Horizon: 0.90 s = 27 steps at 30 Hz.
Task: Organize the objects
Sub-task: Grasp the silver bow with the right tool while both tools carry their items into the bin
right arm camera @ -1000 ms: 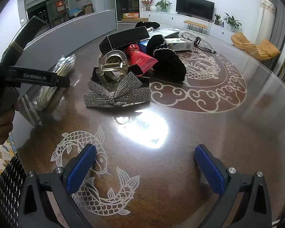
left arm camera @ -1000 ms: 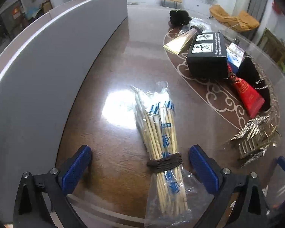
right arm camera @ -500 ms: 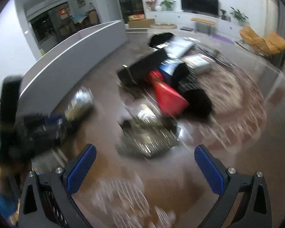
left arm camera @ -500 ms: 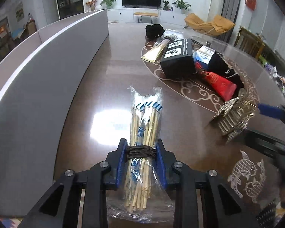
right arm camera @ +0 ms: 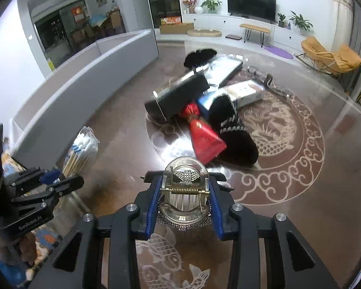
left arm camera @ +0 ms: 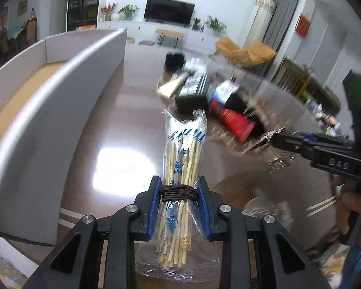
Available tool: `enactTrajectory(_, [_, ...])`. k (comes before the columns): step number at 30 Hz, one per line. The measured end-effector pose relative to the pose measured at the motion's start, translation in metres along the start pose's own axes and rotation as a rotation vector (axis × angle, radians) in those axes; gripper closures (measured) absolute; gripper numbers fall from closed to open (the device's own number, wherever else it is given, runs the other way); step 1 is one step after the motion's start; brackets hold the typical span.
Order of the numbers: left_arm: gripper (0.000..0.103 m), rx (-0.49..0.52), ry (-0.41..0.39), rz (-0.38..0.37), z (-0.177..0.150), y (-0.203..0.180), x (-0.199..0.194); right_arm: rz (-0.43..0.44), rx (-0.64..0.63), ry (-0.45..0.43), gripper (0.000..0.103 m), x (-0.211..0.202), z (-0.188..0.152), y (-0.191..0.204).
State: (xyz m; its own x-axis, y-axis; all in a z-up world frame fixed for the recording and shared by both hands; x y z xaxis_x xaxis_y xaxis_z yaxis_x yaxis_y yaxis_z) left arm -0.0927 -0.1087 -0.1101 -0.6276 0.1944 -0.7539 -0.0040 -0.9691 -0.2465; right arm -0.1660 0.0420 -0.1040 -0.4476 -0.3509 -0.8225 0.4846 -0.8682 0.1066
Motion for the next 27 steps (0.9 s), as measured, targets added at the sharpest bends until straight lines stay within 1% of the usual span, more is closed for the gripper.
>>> enactTrajectory(2, [0.074,-0.032,-0.051,-0.040,0.018,0.004,-0.027,0.030,0.001,-0.018,0.066,-0.013,0.014,0.012])
enactTrajectory(3, [0.074,-0.046,-0.080,-0.049,0.027,0.009,-0.043,0.057,-0.007,-0.038,0.066,-0.022,0.027,0.025])
enactTrajectory(4, [0.074,-0.061,-0.111,-0.049,0.038,0.018,-0.057,0.077,-0.013,-0.051,0.066,-0.027,0.036,0.035])
enactTrajectory(6, [0.074,-0.092,-0.160,-0.019,0.058,0.045,-0.082,0.145,-0.038,-0.092,0.066,-0.038,0.064,0.071])
enactTrajectory(8, [0.074,-0.130,-0.187,0.043,0.072,0.085,-0.102,0.219,-0.062,-0.127,0.066,-0.048,0.091,0.111])
enactTrajectory(10, [0.074,-0.155,-0.186,0.135,0.081,0.127,-0.108,0.303,-0.096,-0.148,0.066,-0.051,0.118,0.156])
enactTrajectory(12, [0.074,-0.188,-0.162,0.217,0.083,0.172,-0.108,0.370,-0.147,-0.143,0.065,-0.044,0.139,0.206])
enactTrajectory(15, [0.072,-0.218,-0.110,0.331,0.077,0.218,-0.103,0.405,-0.223,-0.111,0.065,-0.021,0.152,0.261])
enactTrajectory(16, [0.065,-0.227,-0.085,0.372,0.073,0.231,-0.100,0.407,-0.228,-0.100,0.059,-0.013,0.154,0.270])
enactTrajectory(17, [0.045,-0.239,-0.062,0.406,0.068,0.242,-0.096,0.407,-0.230,-0.068,0.039,0.001,0.154,0.283])
enactTrajectory(18, [0.032,-0.253,-0.053,0.425,0.064,0.250,-0.095,0.405,-0.227,-0.044,0.028,0.011,0.153,0.289])
enactTrajectory(19, [0.016,-0.268,-0.056,0.442,0.060,0.256,-0.096,0.401,-0.218,-0.028,0.016,0.019,0.152,0.293])
enactTrajectory(20, [0.015,-0.279,-0.073,0.455,0.057,0.259,-0.099,0.394,-0.206,-0.027,0.015,0.022,0.153,0.293])
enactTrajectory(22, [0.015,-0.291,-0.097,0.457,0.053,0.259,-0.103,0.395,-0.180,-0.049,0.015,0.016,0.152,0.288])
enactTrajectory(23, [0.015,-0.299,-0.113,0.450,0.052,0.256,-0.104,0.399,-0.176,-0.069,0.010,0.009,0.151,0.282])
enactTrajectory(24, [0.015,-0.305,-0.122,0.444,0.050,0.254,-0.105,0.382,-0.179,-0.096,0.006,0.002,0.149,0.273])
enactTrajectory(25, [0.015,-0.309,-0.132,0.430,0.050,0.246,-0.106,0.349,-0.185,-0.121,0.001,-0.002,0.146,0.261])
enactTrajectory(27, [0.015,-0.303,-0.154,0.382,0.048,0.227,-0.110,0.265,-0.201,-0.169,0.000,-0.009,0.130,0.226])
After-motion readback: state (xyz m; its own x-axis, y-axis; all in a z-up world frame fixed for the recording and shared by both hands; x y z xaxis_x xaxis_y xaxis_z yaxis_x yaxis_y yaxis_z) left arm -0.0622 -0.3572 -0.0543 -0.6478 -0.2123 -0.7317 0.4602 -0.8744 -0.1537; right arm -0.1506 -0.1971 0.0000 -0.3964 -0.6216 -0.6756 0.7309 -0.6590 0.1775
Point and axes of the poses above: each gripper's, at about its wrist camera, not at the fingertips, and x roughly the way its jaws point, y to its left, z to its top, the point moved 10 cm from there along x, roughly the way its jaws point, and after that the axes turned 2 degrees about y, right-handed, at the moved point
